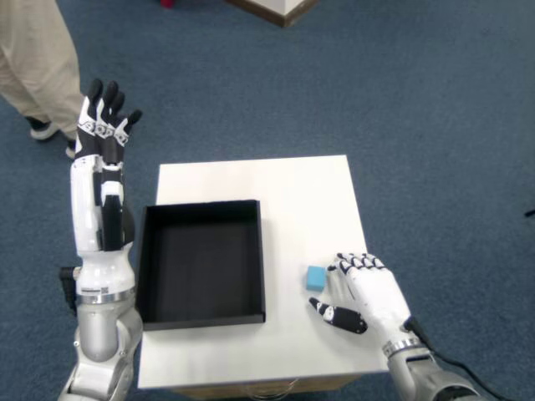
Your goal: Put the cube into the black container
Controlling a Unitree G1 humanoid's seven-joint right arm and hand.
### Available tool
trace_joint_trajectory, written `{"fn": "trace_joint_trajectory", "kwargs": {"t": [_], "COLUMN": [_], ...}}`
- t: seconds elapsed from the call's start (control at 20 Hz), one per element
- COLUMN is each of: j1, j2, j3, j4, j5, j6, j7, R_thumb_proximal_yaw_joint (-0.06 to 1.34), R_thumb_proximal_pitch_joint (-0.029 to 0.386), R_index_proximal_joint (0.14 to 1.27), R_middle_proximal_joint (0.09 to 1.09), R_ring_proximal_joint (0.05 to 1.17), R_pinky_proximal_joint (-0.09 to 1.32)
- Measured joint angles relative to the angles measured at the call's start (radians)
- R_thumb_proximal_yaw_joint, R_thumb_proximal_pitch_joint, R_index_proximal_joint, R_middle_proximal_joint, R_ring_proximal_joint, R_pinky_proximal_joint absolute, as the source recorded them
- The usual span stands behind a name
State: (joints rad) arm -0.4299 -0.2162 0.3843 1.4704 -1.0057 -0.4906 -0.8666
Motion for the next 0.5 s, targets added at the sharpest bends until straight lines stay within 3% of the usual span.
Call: {"fn": "trace_joint_trajectory", "kwargs": {"t": [0.5], "j1": [-0.016], "j2": [0.007], "j3": [0.000], "j4": [0.000], "j5": [-0.001], "j6": [0.000], "j7": [0.000], "R_thumb_proximal_yaw_joint": [0.53], "R_thumb_proximal_pitch_joint": [0.010], "R_index_proximal_joint": [0.51], "R_middle_proximal_joint": [0.24], "R_ring_proximal_joint": [0.25], "R_pinky_proximal_joint": [0.20]}}
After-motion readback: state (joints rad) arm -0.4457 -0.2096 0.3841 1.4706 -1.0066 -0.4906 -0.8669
